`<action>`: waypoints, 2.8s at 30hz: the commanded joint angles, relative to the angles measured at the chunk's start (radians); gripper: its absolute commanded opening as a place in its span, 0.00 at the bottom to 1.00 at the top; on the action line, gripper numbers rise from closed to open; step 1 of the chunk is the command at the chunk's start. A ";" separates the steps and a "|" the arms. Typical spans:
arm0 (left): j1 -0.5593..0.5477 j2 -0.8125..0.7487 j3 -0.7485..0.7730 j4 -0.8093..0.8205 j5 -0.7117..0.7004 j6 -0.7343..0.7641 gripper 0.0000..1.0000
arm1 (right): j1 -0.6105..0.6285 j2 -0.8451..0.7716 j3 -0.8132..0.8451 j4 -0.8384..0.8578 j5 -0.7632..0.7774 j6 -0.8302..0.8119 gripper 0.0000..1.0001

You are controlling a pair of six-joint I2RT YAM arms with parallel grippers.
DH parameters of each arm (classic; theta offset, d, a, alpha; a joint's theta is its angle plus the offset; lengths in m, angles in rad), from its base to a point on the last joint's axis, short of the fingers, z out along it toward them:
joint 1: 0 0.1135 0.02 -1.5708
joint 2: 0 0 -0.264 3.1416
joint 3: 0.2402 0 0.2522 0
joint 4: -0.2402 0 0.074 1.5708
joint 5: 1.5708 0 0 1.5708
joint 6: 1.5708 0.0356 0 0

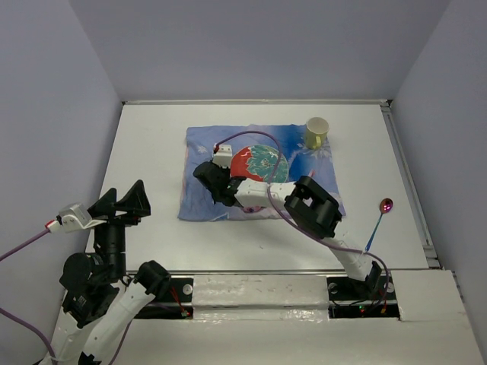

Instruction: Set the dinner table for one person

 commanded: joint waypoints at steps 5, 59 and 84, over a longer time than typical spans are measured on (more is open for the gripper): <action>-0.005 -0.025 -0.013 0.057 0.008 0.010 0.99 | -0.004 -0.058 0.030 -0.041 0.022 0.036 0.44; -0.174 -0.211 0.007 0.028 0.064 -0.007 0.99 | -1.420 -1.048 -1.031 -0.478 -0.546 -0.157 0.63; -0.234 -0.211 0.016 0.010 0.041 -0.001 0.99 | -1.420 -0.936 -0.976 -0.351 -0.599 -0.268 0.00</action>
